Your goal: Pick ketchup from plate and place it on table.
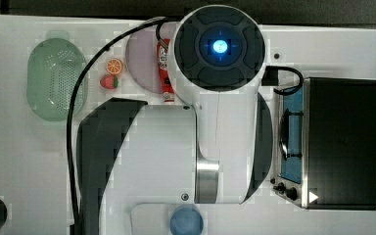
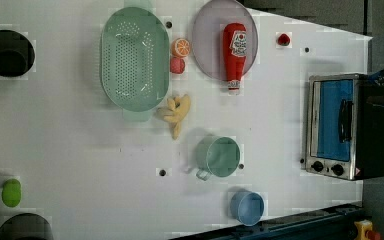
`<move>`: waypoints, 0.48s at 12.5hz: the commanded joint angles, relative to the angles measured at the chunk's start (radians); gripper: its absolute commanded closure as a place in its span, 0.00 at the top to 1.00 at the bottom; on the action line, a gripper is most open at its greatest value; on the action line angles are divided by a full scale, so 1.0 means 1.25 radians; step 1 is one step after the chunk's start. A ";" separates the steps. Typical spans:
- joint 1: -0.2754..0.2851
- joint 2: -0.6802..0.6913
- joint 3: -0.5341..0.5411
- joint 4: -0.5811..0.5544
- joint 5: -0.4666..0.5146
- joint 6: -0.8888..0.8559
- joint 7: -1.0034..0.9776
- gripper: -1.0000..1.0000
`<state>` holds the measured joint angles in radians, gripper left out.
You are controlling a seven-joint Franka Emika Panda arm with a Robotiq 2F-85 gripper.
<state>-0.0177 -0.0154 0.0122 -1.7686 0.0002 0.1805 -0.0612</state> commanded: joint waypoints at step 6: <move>-0.051 -0.081 0.028 0.033 0.017 -0.143 0.045 1.00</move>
<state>-0.0656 -0.1661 0.0352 -1.7236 0.0224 -0.0025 -0.0459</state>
